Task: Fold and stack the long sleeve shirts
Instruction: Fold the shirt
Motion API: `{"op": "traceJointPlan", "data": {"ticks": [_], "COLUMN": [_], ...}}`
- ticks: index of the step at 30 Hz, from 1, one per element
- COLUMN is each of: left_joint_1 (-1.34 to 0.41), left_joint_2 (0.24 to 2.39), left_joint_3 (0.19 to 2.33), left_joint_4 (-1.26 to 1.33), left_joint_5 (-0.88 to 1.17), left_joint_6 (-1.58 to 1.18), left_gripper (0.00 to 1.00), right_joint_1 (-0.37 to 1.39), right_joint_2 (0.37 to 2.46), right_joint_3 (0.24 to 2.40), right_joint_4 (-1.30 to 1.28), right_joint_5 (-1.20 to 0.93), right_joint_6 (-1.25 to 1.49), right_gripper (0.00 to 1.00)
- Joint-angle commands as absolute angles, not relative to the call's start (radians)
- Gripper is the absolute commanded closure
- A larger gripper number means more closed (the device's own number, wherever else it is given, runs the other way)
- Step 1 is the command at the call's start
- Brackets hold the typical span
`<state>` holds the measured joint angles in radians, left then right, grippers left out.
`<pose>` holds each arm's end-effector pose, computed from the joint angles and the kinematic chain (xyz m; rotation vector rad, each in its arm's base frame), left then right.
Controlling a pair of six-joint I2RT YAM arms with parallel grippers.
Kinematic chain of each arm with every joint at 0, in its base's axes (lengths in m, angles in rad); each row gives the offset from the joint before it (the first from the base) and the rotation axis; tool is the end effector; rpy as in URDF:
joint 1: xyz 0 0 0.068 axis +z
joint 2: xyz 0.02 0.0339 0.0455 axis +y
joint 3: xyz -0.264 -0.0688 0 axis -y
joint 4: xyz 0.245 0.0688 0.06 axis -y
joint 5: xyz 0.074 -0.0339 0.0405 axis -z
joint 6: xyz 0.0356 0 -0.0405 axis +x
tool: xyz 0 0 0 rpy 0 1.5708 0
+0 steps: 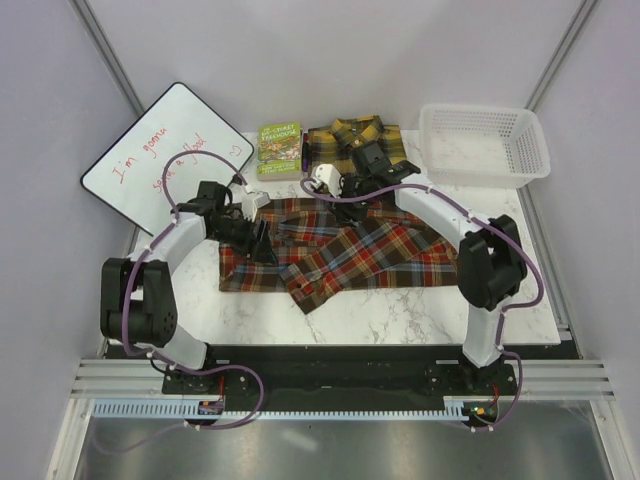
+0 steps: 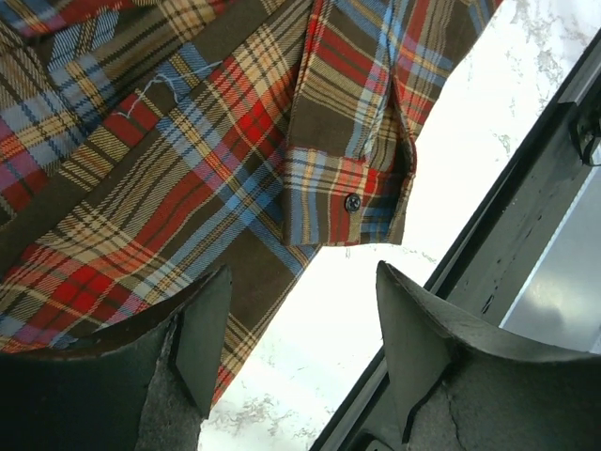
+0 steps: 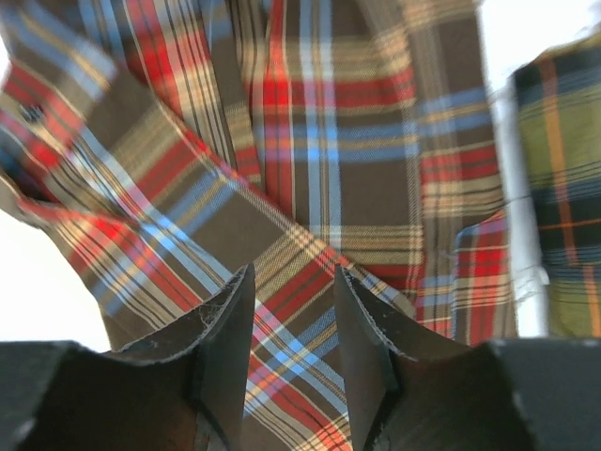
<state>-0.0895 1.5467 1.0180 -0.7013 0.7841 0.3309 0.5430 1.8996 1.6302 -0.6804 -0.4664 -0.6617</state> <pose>0.2852 -0.0508 0.2122 0.7080 2.4508 -0.9917 0.3504 0.2302 0.2699 -1.5402 1.9108 0.5337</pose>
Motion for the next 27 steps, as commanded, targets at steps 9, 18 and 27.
{"op": "traceJointPlan", "data": {"ticks": [9, 18, 27], "left_joint_1": [-0.155, -0.176, -0.213], "left_joint_2": [1.641, 1.687, 1.729], "left_joint_3": [1.009, 1.002, 1.012], "left_joint_4": [-0.644, -0.606, -0.600], "left_joint_5": [0.742, 0.744, 0.726], "left_joint_6": [0.218, 0.169, 0.160], "left_gripper": [0.32, 0.33, 0.35], "right_joint_1": [0.541, 0.529, 0.514], "right_joint_2": [2.029, 2.085, 2.100], "right_joint_3": [1.746, 1.770, 1.796], "right_joint_4": [-0.833, -0.838, -0.862], "right_joint_5": [-0.453, -0.439, -0.475], "right_joint_6": [-0.925, -0.957, -1.043], "right_gripper": [0.57, 0.58, 0.60]}}
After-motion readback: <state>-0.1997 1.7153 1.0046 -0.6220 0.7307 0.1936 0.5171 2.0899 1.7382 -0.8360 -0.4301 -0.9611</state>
